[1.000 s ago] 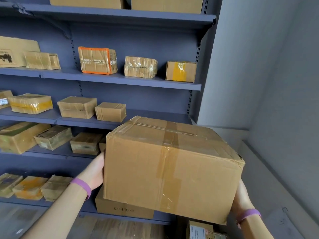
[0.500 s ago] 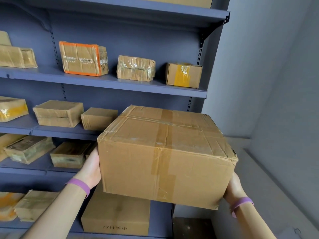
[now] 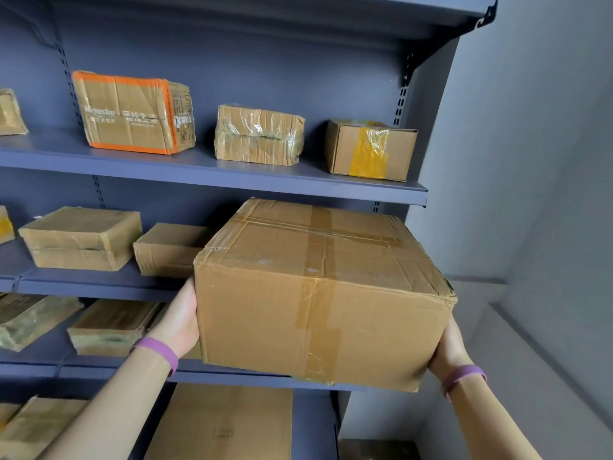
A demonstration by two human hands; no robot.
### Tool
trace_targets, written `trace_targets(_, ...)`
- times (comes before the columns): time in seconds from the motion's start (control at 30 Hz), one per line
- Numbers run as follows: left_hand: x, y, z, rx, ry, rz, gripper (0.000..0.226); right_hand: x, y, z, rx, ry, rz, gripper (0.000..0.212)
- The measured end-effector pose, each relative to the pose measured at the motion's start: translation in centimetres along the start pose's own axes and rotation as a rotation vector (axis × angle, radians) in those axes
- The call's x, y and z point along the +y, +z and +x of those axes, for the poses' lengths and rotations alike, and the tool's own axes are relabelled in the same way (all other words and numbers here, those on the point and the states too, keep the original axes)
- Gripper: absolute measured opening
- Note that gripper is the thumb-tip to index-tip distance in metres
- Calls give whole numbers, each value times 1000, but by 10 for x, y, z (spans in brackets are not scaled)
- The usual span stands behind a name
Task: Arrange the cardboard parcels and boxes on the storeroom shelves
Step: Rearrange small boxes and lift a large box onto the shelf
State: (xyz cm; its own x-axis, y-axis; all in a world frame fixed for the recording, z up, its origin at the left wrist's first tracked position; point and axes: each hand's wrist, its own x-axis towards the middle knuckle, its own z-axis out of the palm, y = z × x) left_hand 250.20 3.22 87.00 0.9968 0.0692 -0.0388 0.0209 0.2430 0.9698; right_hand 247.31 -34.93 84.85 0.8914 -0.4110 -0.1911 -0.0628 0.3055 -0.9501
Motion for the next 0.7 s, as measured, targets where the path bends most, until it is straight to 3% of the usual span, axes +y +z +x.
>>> trace_targets(0.57,-19,52,117,76,-15,-30,47,-6,22,155,-113,-16,-88,33)
trace_targets(0.7,-18,60,131,176,-131,-16,46,-6,29,173,-159,-46,-81,34)
